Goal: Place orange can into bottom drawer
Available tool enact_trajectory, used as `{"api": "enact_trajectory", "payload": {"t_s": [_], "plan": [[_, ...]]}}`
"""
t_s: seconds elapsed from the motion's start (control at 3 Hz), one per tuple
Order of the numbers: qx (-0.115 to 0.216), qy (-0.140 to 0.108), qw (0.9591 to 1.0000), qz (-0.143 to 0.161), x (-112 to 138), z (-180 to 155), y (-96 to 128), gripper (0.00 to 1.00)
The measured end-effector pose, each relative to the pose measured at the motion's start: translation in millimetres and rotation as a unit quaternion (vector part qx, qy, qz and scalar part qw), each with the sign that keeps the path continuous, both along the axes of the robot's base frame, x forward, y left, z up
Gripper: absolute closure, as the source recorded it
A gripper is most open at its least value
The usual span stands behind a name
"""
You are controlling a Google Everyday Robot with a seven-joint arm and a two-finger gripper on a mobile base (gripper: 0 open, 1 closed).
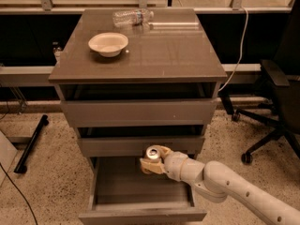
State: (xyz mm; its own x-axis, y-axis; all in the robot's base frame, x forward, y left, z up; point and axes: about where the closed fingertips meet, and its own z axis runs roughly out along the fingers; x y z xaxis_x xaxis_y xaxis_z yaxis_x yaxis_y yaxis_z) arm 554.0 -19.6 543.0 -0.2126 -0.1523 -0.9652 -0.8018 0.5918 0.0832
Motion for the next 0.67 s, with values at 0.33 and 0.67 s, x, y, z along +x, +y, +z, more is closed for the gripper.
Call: {"api": "enact_trajectory", "payload": {"t_s": [0.33, 0.67], "plan": [[-0.006, 0.016, 0.9999, 0.004, 5.2, -27.4, 1.3, 1.0], [0.02, 0.07, 0.9973, 0.007, 5.5, -61.9, -1.1, 1.0]]}}
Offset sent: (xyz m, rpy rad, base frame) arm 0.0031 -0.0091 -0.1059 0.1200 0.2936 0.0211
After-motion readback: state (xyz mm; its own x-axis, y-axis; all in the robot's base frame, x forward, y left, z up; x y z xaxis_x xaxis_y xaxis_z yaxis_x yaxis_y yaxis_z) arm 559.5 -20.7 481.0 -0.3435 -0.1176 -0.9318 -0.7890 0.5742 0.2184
